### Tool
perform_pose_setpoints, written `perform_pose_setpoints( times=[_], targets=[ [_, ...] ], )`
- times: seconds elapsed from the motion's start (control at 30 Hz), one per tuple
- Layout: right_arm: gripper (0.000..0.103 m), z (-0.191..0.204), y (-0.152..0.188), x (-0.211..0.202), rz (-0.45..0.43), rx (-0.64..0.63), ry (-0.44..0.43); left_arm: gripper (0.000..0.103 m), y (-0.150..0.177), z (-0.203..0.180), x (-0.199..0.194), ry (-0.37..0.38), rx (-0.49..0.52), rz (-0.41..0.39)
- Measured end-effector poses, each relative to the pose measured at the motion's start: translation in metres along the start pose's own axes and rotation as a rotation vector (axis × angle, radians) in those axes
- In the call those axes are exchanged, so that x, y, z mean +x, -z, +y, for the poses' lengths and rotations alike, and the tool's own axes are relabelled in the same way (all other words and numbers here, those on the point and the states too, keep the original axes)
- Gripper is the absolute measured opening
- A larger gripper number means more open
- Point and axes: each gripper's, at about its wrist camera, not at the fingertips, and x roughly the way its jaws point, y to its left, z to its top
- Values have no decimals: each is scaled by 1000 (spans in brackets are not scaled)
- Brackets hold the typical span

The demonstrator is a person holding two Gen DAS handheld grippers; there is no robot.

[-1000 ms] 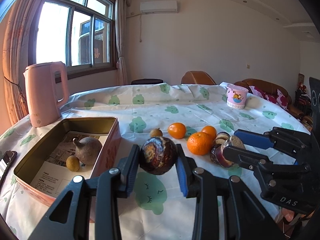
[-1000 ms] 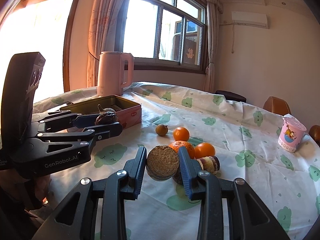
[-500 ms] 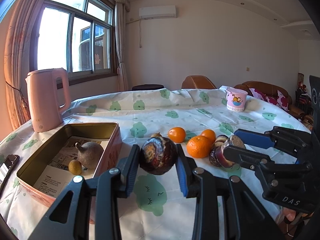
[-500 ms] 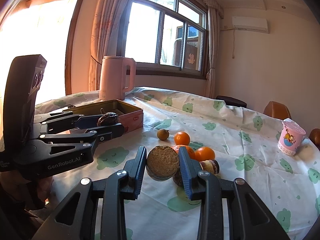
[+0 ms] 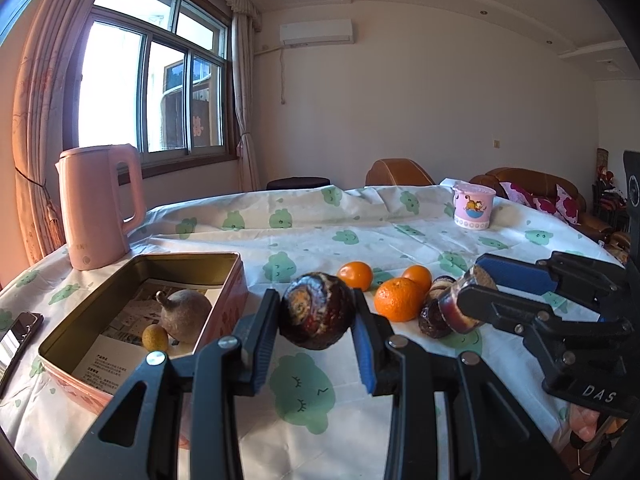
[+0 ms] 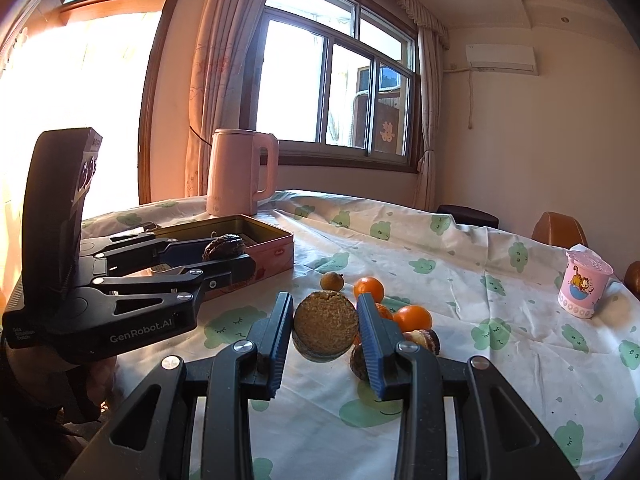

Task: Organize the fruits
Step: 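Lift both held items and carry them toward the tin box, then lower the brown piece over the tin with the right tool while the left holds its fruit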

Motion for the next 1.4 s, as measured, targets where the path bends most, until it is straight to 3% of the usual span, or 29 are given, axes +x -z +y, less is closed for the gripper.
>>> perform_pose_setpoints(
  times=[0.2, 0.43, 0.8, 1.07, 1.4],
  targets=[
    [35, -11, -7, 0, 12, 62, -35, 37, -3, 3, 0, 14, -15, 16],
    [35, -3, -36, -3, -9, 22, -48, 37, -12, 10, -11, 14, -19, -5],
    [35, 14, -106, 0, -70, -55, -102, 37, -32, 58, -19, -80, -52, 1],
    [35, 39, -134, 30, -56, -108, -146, 37, -47, 108, -19, -163, -86, -6],
    [35, 58, -139, 83, 4, -104, -190, 37, -48, 159, 7, -231, -130, 75]
  ],
)
